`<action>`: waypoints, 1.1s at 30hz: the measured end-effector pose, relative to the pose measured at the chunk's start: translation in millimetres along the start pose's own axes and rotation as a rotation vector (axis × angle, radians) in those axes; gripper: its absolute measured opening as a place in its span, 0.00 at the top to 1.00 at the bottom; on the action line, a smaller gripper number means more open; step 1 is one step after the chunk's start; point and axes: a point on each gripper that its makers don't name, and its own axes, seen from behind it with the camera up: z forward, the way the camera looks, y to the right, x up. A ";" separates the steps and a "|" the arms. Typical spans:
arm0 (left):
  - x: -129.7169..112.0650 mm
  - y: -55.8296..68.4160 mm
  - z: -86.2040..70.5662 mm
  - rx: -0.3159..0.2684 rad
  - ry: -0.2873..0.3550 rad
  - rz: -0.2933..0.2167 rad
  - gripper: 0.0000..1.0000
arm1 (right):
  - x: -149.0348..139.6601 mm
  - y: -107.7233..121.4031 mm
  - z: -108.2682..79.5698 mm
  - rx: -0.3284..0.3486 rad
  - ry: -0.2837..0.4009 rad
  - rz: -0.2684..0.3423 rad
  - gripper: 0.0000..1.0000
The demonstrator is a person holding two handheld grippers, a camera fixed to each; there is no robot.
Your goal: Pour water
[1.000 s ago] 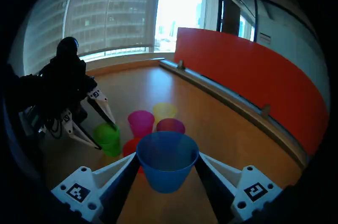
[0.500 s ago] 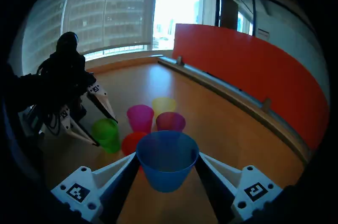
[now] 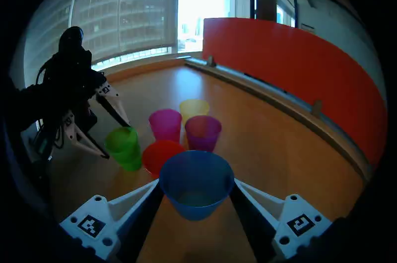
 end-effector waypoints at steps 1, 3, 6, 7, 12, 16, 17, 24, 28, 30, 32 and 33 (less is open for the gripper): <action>-0.1 0.2 -1.4 0.000 0.000 0.001 0.03 | -2.8 -0.4 1.2 0.001 -0.006 0.000 0.08; -0.3 0.8 -4.5 0.000 0.000 0.003 0.03 | -8.6 -1.2 3.6 0.003 -0.018 0.001 0.08; -1.4 -0.7 -9.0 0.006 0.000 0.004 0.03 | -16.6 -3.5 7.8 0.009 -0.035 0.000 0.08; -2.1 -1.1 -9.8 0.007 -0.001 0.003 0.03 | -19.0 -4.3 9.4 0.010 -0.040 0.001 0.08; -4.5 -2.3 -14.0 0.013 -0.003 0.001 0.03 | -28.7 -8.2 16.7 0.020 -0.060 0.003 0.08; -5.7 -0.7 -16.9 0.005 0.002 -0.008 0.03 | -33.1 -9.8 19.1 0.022 -0.066 0.005 0.08; -6.1 -0.3 -17.1 0.004 0.003 -0.010 0.03 | -34.0 -9.7 19.5 0.022 -0.067 0.005 0.08; -7.7 -2.8 -19.7 0.016 0.007 -0.008 0.03 | -41.4 -9.1 21.8 0.017 -0.076 0.013 0.08; -8.0 -0.2 -20.1 0.010 0.007 -0.009 0.03 | -44.9 -10.7 23.3 0.017 -0.078 0.017 0.08; -7.6 0.5 -20.9 0.010 0.008 -0.008 0.03 | -45.7 -11.6 24.1 0.019 -0.077 0.019 0.08; -8.0 1.0 -21.4 0.008 0.007 -0.008 0.03 | -46.5 -11.9 24.7 0.019 -0.079 0.021 0.08; -8.2 1.3 -21.7 0.007 0.006 -0.008 0.03 | -47.0 -12.1 25.0 0.019 -0.080 0.022 0.08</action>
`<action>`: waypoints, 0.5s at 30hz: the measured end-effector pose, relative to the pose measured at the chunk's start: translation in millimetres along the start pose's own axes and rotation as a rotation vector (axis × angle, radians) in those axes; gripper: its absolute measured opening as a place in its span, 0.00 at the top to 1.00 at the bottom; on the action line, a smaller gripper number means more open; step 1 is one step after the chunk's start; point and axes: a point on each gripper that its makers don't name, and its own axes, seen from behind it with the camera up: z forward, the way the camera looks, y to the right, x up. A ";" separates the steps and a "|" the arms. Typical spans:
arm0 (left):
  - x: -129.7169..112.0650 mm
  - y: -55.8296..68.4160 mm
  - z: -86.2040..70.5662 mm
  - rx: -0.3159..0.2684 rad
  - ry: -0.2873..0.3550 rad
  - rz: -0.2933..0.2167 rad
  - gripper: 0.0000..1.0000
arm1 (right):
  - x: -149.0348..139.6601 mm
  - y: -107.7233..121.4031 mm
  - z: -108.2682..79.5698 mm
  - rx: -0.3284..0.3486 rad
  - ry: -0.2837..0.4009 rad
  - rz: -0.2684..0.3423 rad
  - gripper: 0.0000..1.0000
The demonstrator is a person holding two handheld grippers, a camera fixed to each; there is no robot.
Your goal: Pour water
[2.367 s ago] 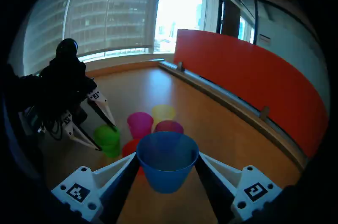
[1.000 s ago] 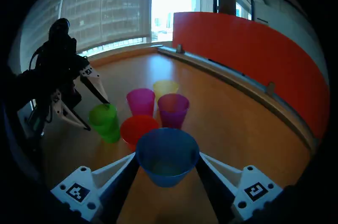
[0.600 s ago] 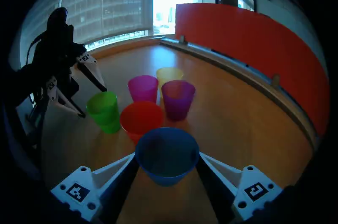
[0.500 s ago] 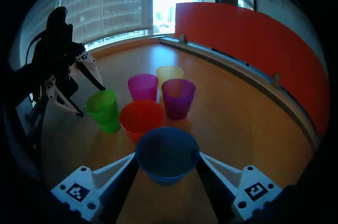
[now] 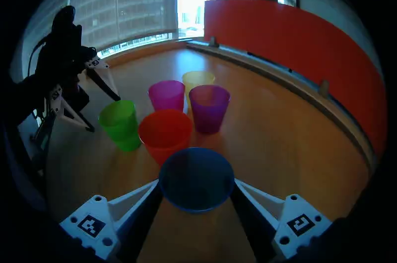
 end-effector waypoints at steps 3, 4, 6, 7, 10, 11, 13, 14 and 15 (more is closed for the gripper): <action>-1.1 1.0 -0.1 -0.003 -0.001 -0.001 0.03 | -2.5 -0.2 -0.6 0.000 -0.007 -0.003 0.08; -1.3 0.9 -0.2 -0.001 -0.002 -0.001 0.03 | -3.1 -0.2 -1.1 -0.002 -0.008 -0.004 0.08; -1.7 0.7 -0.5 0.002 -0.002 -0.001 0.03 | -4.1 -0.2 -2.2 -0.004 -0.009 -0.006 0.07; -2.2 0.3 -0.8 0.005 -0.003 -0.002 0.03 | -5.4 -0.4 -2.9 -0.006 -0.012 -0.006 0.07; -3.7 -0.9 -1.9 0.013 -0.003 -0.004 0.03 | -9.3 -0.8 -5.4 -0.013 -0.021 -0.004 0.02; -4.1 -1.3 -2.4 0.016 -0.003 -0.005 0.03 | -10.5 -0.8 -6.3 -0.016 -0.022 -0.003 0.00; -5.1 -2.5 -3.9 0.023 -0.002 -0.008 0.03 | -12.4 -0.9 -9.0 -0.023 -0.024 0.000 0.00; -5.5 -3.3 -4.8 0.027 -0.001 -0.010 0.03 | -13.1 -0.9 -10.8 -0.026 -0.023 0.002 0.00; -6.0 -4.1 -5.8 0.031 -0.001 -0.013 0.03 | -13.9 -1.0 -12.7 -0.029 -0.022 0.004 0.00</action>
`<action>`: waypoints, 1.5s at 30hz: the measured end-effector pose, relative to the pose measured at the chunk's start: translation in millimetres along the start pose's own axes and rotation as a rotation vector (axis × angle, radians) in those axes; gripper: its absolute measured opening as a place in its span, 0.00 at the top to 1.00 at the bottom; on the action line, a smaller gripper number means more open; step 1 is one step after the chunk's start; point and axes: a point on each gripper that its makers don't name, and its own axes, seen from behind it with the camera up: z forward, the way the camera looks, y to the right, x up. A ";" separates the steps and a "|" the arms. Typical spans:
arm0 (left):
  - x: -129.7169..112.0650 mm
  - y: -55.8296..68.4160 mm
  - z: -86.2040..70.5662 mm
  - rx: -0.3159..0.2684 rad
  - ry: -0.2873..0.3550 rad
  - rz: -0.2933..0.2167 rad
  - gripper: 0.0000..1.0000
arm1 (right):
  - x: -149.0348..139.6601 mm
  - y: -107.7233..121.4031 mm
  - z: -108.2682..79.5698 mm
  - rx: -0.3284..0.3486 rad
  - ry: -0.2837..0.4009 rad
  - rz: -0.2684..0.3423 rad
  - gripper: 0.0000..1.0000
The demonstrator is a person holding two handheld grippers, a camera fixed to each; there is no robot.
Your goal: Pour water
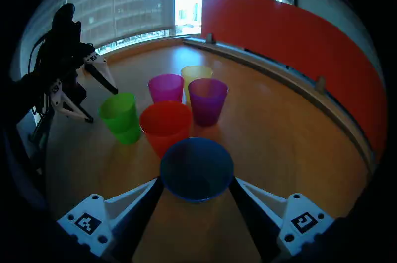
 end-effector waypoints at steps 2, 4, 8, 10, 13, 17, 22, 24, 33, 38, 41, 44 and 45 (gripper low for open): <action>-0.5 -1.8 -2.6 0.009 0.003 -0.006 0.03 | -0.6 -0.7 -4.9 -0.005 0.002 0.003 0.00; -0.6 -3.2 -5.6 0.018 0.009 -0.011 0.03 | -0.9 -1.1 -10.5 -0.012 0.006 0.006 0.00; -0.3 -6.1 -12.6 0.045 0.020 -0.024 0.03 | -1.8 -1.7 -23.3 -0.031 0.015 0.011 0.00; -1.0 -7.4 -16.5 0.059 0.024 -0.033 0.03 | -2.3 -3.0 -30.3 -0.039 0.020 0.017 0.00; -2.9 -9.0 -22.1 0.079 0.029 -0.046 0.03 | -1.6 -6.2 -41.0 -0.048 0.033 0.032 0.00; -3.0 -16.8 -30.5 0.124 0.044 -0.069 0.03 | 0.7 -8.3 -56.5 -0.068 0.058 0.058 0.00; -0.7 -30.3 -43.9 0.195 0.081 -0.129 0.03 | 7.6 -7.2 -78.2 -0.116 0.097 0.084 0.00; 0.9 -33.0 -49.2 0.212 0.104 -0.152 0.02 | 11.7 -7.5 -87.7 -0.132 0.118 0.092 0.00; 12.5 -60.7 -79.5 0.334 0.191 -0.208 0.02 | 30.2 2.2 -126.8 -0.240 0.208 0.126 0.00; 26.4 -72.2 -97.0 0.386 0.261 -0.232 0.03 | 45.0 9.9 -148.0 -0.314 0.272 0.128 0.00; 34.8 -79.3 -106.8 0.422 0.297 -0.236 0.02 | 56.3 15.9 -161.4 -0.363 0.320 0.128 0.00; 41.9 -85.8 -115.3 0.463 0.331 -0.238 0.02 | 68.0 22.3 -175.2 -0.416 0.369 0.125 0.00; 44.2 -88.0 -118.2 0.479 0.343 -0.239 0.02 | 72.2 24.7 -180.2 -0.436 0.387 0.125 0.00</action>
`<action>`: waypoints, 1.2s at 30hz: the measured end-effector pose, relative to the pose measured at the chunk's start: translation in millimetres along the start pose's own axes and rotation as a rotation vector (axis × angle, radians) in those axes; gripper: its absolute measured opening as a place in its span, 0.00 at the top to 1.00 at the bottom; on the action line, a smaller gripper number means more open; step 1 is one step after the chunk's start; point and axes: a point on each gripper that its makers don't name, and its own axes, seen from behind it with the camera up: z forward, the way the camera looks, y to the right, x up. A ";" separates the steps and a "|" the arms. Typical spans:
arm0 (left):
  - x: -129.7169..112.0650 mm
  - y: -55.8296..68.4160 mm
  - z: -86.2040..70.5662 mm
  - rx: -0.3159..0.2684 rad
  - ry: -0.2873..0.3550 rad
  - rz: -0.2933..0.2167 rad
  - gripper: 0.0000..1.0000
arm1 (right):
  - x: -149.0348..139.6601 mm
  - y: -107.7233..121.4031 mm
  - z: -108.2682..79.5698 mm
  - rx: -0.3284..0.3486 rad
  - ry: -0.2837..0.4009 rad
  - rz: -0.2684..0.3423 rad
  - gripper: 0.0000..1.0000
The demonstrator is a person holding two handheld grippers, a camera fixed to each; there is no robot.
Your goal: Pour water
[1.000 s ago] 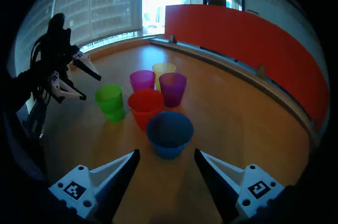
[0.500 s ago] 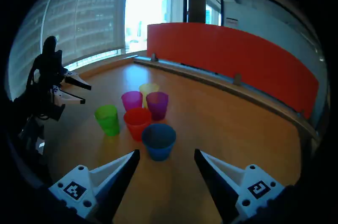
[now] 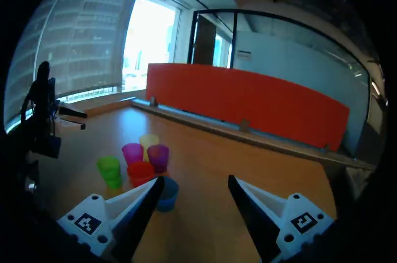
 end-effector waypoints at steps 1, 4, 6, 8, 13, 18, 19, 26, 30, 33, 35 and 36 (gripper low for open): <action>4.1 -0.7 -1.3 0.010 0.015 0.002 0.02 | 4.6 2.9 -1.7 -0.018 0.017 0.001 0.00; 17.7 -2.7 -5.8 0.041 0.065 0.010 0.02 | 19.4 12.2 -7.4 -0.077 0.071 0.007 0.00; 27.9 -3.8 -9.5 0.063 0.102 0.016 0.02 | 29.9 19.1 -11.5 -0.120 0.110 0.014 0.00; 36.9 -5.7 -13.2 0.085 0.134 0.012 0.02 | 39.1 24.8 -16.7 -0.158 0.150 0.028 0.00; 59.3 -13.2 -23.3 0.144 0.210 -0.019 0.02 | 53.2 39.4 -29.7 -0.248 0.236 0.065 0.00; 77.1 -23.4 -33.0 0.203 0.270 -0.060 0.03 | 57.5 58.8 -41.4 -0.340 0.287 0.116 0.00; 79.5 -25.7 -34.8 0.213 0.281 -0.067 0.03 | 56.4 61.5 -42.9 -0.353 0.293 0.125 0.00; 86.7 -35.1 -41.6 0.255 0.335 -0.129 0.03 | 50.1 77.5 -51.7 -0.440 0.319 0.157 0.00; 80.0 -40.0 -40.1 0.267 0.327 -0.154 0.02 | 50.3 81.3 -56.3 -0.471 0.325 0.144 0.00; 78.7 -46.1 -41.7 0.293 0.334 -0.151 0.03 | 49.7 81.6 -58.7 -0.486 0.323 0.132 0.00; 77.7 -47.4 -42.1 0.303 0.343 -0.145 0.02 | 48.1 81.1 -58.8 -0.491 0.320 0.122 0.00; 77.2 -48.2 -42.2 0.309 0.349 -0.142 0.02 | 47.3 80.8 -58.9 -0.493 0.318 0.117 0.00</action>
